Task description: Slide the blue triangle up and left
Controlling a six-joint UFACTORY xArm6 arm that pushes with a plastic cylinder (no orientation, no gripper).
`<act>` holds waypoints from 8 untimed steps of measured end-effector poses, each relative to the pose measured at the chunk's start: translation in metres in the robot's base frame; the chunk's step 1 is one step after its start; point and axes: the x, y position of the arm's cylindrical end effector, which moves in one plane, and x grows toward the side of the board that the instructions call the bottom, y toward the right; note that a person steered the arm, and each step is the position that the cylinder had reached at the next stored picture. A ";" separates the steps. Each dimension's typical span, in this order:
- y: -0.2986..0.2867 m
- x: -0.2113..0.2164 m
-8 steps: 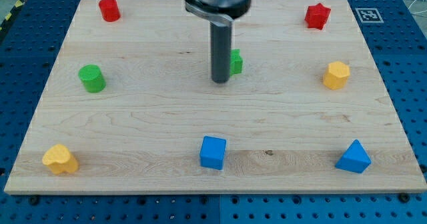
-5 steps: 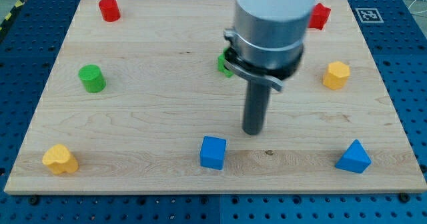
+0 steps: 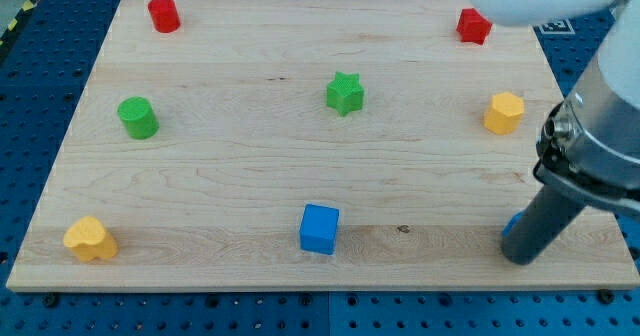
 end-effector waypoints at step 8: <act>0.045 -0.041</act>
